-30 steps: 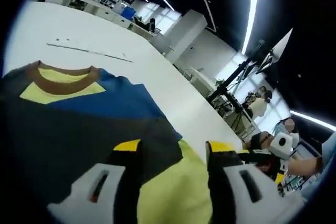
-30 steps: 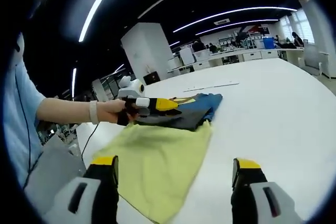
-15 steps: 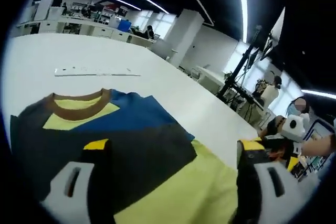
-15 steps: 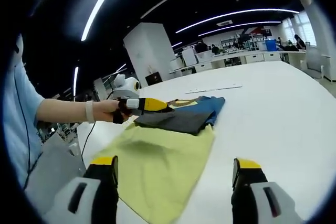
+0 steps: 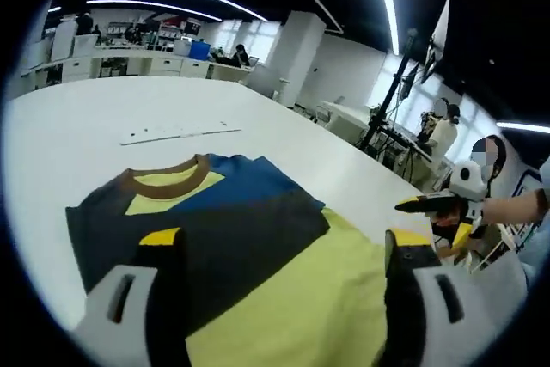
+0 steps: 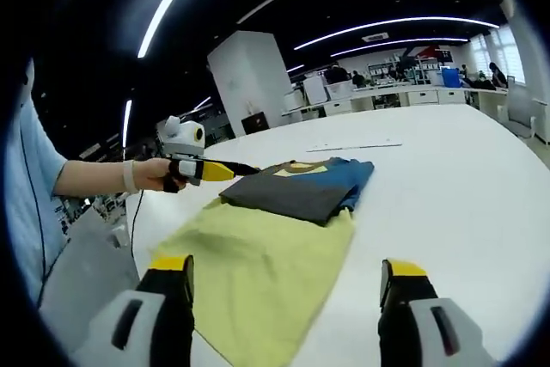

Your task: Fold the garment on the visible template until the final outline fits inside the template.

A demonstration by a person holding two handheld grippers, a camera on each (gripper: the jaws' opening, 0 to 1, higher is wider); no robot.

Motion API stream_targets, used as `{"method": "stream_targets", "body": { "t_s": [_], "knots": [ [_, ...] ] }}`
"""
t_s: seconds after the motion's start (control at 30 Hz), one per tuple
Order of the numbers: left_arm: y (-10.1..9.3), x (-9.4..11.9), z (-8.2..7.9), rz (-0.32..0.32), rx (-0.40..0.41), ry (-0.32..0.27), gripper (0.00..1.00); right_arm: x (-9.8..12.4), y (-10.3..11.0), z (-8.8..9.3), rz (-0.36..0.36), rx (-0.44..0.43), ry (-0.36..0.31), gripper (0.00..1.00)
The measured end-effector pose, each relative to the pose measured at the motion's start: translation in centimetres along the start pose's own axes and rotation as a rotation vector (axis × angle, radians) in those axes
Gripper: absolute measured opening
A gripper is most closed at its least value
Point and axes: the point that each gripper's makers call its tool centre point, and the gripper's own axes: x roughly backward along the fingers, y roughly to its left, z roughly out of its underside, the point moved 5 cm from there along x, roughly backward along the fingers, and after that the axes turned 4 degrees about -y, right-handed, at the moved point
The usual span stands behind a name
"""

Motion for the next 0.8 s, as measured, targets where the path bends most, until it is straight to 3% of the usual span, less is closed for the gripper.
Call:
{"method": "stream_targets", "body": {
  "t_s": [0.43,0.8],
  "knots": [
    [1.5,5.7,1.4,-0.077,-0.038,0.029,0.90,-0.5,0.1,-0.5,-0.008,0.012,0.011,0.87],
    [1.4,8.8,2.9,-0.117,-0.097,0.070,0.88,-0.5,-0.1,-0.6,-0.006,0.023,0.025,0.85]
  ]
}}
